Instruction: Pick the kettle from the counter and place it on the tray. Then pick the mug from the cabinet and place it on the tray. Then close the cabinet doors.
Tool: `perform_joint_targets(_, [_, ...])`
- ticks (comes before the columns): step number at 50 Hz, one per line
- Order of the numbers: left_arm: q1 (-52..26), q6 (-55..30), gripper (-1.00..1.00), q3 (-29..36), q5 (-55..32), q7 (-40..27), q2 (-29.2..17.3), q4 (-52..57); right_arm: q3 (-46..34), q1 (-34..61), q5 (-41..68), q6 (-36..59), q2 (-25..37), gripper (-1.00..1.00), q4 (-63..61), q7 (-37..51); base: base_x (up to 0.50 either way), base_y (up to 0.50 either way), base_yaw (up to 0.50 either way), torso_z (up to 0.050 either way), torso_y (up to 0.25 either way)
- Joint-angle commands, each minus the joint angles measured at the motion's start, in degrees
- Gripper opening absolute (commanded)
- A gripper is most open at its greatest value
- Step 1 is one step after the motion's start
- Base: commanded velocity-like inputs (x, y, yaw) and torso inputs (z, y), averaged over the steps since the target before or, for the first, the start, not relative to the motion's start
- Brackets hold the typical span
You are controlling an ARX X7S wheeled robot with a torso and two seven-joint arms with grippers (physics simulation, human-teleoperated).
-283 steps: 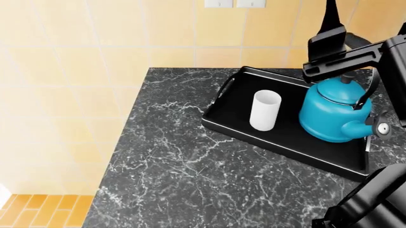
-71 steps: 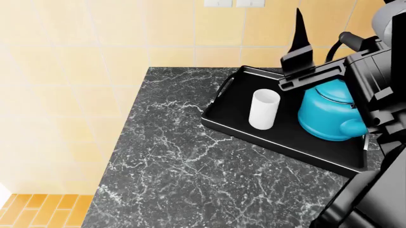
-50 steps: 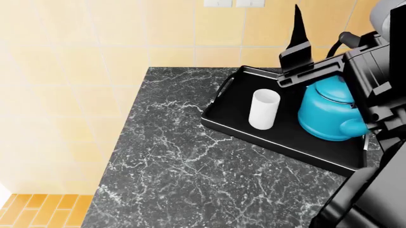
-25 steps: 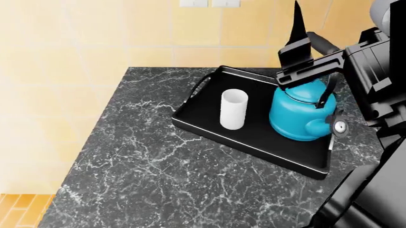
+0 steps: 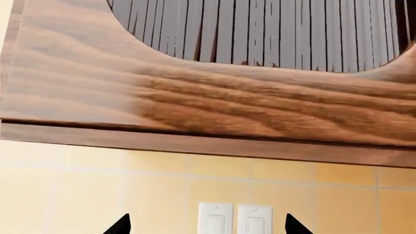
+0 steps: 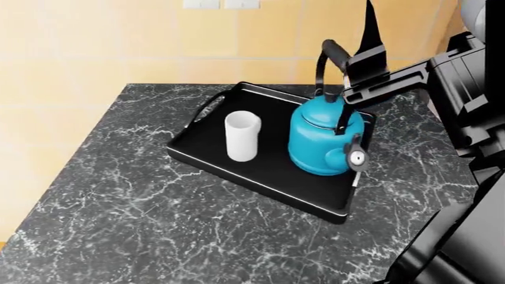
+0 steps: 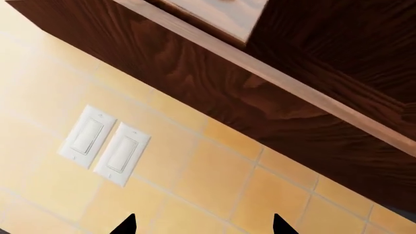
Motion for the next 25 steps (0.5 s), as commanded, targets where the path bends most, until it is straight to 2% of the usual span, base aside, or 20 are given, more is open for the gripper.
perform_joint_targets(1, [0.63, 0.35, 1.00, -0.05, 0.30, 0.22, -0.10, -0.04, -0.25, 0.21, 0.08, 0.21, 0.07, 1.00, 0.08, 0.10, 0.00, -0.29, 0.00, 0.000, 0.000])
perform_joint_targets(25, [0.61, 0.58, 1.00, -0.33, 0.32, 0.70, -0.35, -0.69, -1.35, 1.21, -0.23, 0.90, 0.10, 1.00, 0.73, -0.03, 0.00, -0.27, 0.00, 0.000, 0.000])
